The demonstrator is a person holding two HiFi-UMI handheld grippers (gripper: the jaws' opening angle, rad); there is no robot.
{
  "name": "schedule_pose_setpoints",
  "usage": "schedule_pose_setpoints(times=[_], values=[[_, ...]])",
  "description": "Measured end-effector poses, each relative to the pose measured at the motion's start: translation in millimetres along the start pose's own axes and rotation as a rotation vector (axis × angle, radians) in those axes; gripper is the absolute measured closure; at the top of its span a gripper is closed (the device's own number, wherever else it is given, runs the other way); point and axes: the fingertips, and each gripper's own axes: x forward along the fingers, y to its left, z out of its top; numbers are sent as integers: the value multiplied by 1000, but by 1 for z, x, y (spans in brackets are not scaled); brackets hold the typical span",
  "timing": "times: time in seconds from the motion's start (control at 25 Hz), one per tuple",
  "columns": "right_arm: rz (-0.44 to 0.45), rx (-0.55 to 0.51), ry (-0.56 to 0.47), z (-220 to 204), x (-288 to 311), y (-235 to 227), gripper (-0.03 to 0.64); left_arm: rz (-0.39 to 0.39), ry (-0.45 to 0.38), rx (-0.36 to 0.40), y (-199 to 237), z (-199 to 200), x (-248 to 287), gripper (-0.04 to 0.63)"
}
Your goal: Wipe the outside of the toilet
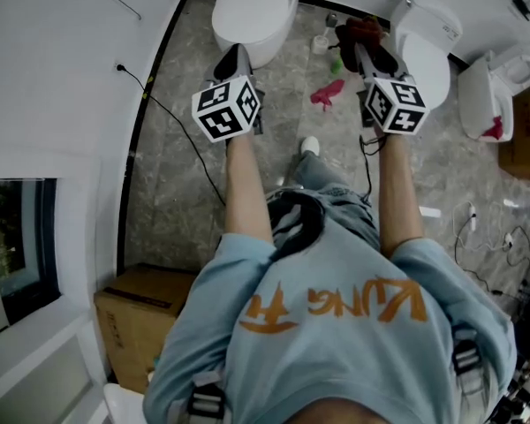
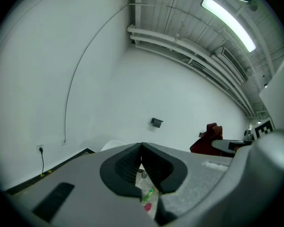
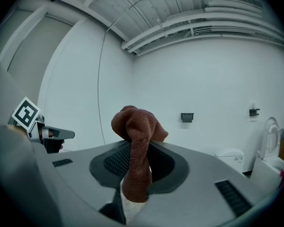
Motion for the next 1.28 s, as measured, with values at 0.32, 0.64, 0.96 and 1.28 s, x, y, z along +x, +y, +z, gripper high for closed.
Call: schedule_pose_setpoints(times=[0.32,0.64,0.96,1.28], values=[[29,31,-7,-9,55,-16,528,23,10,31,19,0,43,592],[15,129,31,-34,149,-80,528,-6,71,85,4,-7,147,593],[29,179,137,-77,272,-162,528,-89,145,-48,-12,-46,292,594],[-24,246,152,-87,351,-258,528,-120,285,93,-49,-65,411,594]])
